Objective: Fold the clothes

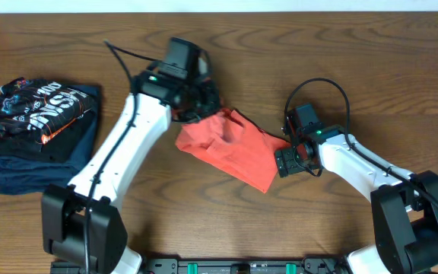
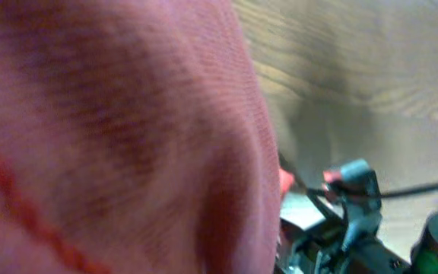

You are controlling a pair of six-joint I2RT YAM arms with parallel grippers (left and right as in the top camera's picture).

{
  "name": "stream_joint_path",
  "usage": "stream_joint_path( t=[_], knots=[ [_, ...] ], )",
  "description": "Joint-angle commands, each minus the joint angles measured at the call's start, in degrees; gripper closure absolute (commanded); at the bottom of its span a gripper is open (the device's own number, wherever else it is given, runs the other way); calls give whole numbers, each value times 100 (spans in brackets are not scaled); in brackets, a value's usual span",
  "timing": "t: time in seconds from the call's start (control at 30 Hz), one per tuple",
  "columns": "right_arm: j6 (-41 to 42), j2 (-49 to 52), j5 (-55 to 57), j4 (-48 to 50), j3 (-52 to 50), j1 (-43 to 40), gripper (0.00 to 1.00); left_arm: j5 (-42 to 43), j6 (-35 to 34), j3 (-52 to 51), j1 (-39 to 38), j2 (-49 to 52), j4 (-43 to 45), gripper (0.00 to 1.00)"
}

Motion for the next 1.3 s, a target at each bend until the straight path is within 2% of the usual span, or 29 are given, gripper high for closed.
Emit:
stream_joint_path(
  t=[0.0,0.37,0.7,0.83,0.87,0.93,1.13,1.27],
  knots=[
    [149,33,-170,-46,-136,79,9,-203,-120,168,-293,-103,-37,94],
    [146,33,-170,-103,-136,79,9,-461,-122,157,-1318,275,-92,94],
    [149,33,-170,-133,-136,79,8,-645,-146,155,-1672,509,-160,93],
    [149,33,-170,-136,-136,79,7,-645,-144,155,-1705,509,-157,83],
    [149,33,-170,-138,-136,79,6,-640,-142,155,-1705,509,-155,76],
    [149,33,-175,-142,-136,79,1,-590,-122,157,-1705,494,-155,75],
    [149,31,-188,-142,-133,76,1,-227,249,170,-1650,260,-101,74],
    [149,24,-184,-181,-127,76,1,-227,634,170,-1515,-249,-122,65]
  ],
)
